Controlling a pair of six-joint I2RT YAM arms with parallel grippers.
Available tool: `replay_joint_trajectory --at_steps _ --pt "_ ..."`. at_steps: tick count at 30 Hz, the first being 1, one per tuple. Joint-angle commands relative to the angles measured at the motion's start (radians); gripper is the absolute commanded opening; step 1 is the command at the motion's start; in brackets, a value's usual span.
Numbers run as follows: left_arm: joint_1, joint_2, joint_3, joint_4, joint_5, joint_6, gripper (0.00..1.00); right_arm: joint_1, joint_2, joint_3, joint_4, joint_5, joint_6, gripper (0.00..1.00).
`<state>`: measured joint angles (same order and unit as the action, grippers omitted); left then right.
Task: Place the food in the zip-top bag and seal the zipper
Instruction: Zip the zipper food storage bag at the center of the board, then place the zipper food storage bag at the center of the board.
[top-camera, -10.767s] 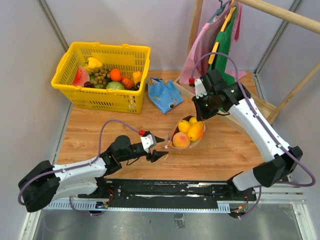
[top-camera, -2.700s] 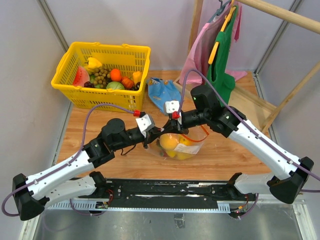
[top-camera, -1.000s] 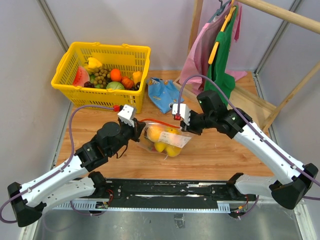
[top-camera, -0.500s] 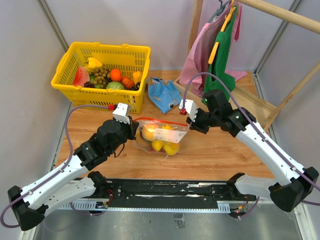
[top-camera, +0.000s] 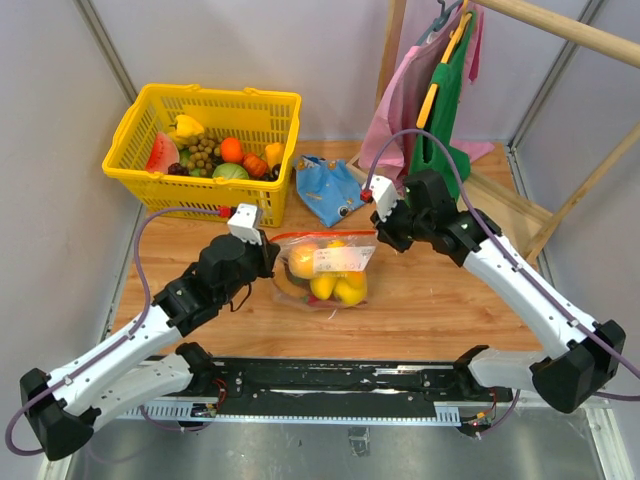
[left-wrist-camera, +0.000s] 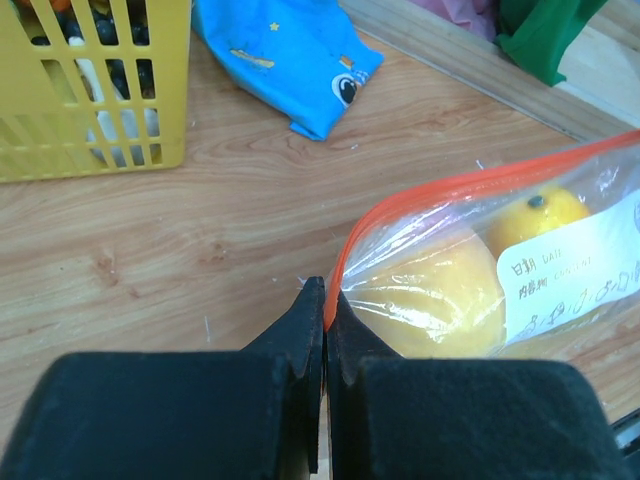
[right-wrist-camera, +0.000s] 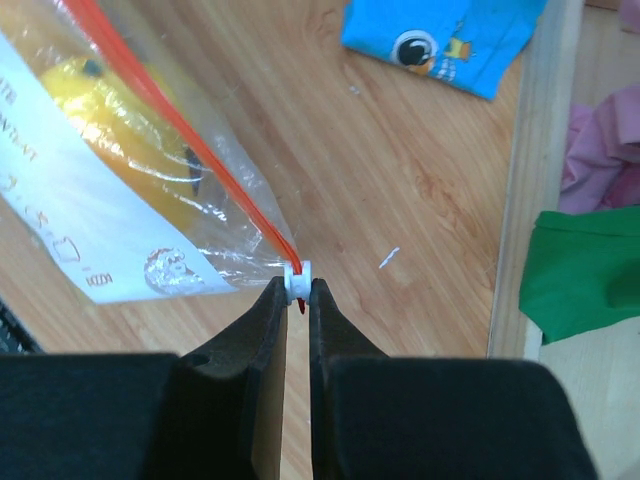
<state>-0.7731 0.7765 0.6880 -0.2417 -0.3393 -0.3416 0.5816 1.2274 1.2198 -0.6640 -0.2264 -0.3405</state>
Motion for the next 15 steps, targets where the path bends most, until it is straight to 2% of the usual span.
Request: replay_joint_trajectory --at_steps 1,8,15 --pt "0.018 0.041 0.004 -0.011 -0.043 0.0 0.0 -0.035 0.034 0.009 0.173 0.159 0.131 0.01" --pt "0.023 0.135 -0.003 -0.039 -0.056 -0.086 0.0 -0.034 0.159 -0.037 0.394 0.244 0.184 0.01" --pt "0.027 0.189 -0.088 -0.006 -0.014 -0.216 0.0 -0.032 0.315 -0.035 0.461 0.252 0.268 0.02"
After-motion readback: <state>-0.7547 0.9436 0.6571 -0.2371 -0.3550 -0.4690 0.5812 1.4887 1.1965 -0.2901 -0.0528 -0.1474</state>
